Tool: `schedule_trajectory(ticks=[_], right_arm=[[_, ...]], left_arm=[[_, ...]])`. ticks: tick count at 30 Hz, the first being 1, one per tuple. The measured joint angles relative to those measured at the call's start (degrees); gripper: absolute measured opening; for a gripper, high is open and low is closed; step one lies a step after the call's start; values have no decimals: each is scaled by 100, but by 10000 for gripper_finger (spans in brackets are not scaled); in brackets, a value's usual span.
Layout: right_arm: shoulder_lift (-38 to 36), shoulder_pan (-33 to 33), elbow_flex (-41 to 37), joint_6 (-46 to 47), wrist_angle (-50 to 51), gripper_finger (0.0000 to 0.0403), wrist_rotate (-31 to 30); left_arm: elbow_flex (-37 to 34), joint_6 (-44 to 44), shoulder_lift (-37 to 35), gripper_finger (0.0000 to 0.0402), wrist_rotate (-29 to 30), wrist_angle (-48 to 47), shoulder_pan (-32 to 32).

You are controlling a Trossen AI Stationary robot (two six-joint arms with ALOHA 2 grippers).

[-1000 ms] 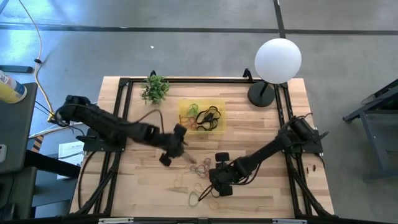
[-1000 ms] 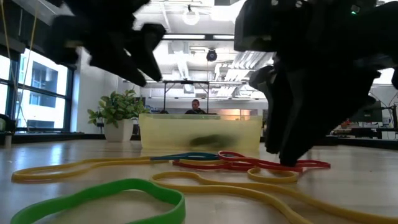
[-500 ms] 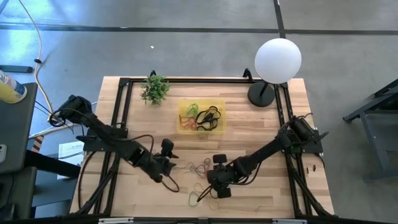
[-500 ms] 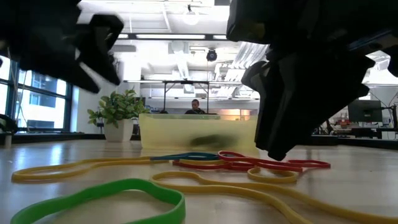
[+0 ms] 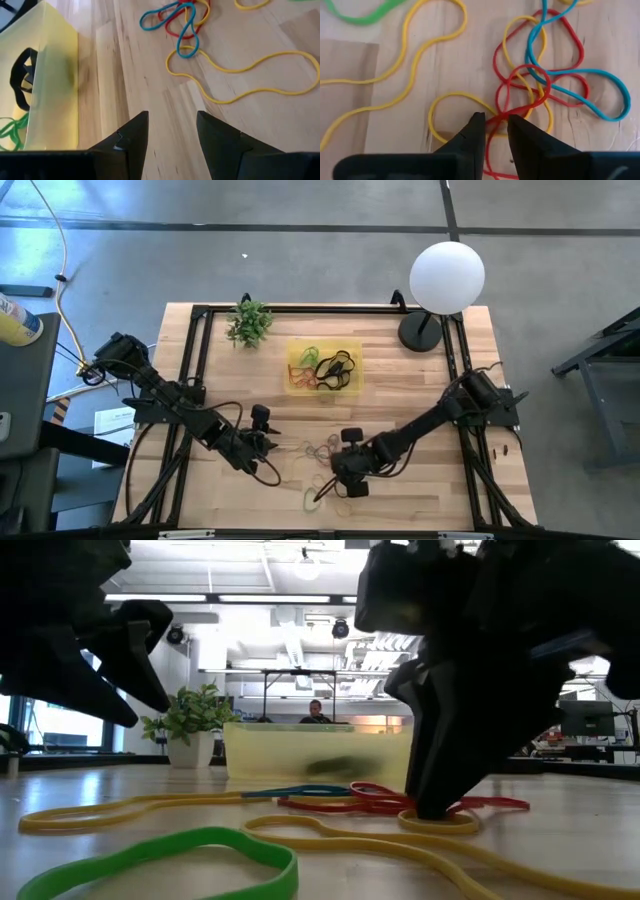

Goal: Pick and place rubber bands into bin
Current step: Put the red rubber band into the yellow bin

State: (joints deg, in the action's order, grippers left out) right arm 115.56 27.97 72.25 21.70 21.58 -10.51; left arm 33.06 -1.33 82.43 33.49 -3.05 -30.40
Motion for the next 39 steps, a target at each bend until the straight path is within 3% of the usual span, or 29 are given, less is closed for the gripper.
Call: schedule_trajectory(ticks=[6, 13, 24, 39], right_arm=[[35, -22, 7, 49, 28, 68, -6], [38, -22, 7, -275, 87, 6, 1], [-38, -22, 5, -418, 257, 5, -8], [-854, -18, -4, -790, 515, 2, -289]], left_arm=[[0, 21, 0, 156, 66, 3, 1], [0, 17, 0, 156, 119, 5, 1], [2, -45, 0, 157, 208, 9, 1], [4, -47, 2, 156, 195, 16, 1]])
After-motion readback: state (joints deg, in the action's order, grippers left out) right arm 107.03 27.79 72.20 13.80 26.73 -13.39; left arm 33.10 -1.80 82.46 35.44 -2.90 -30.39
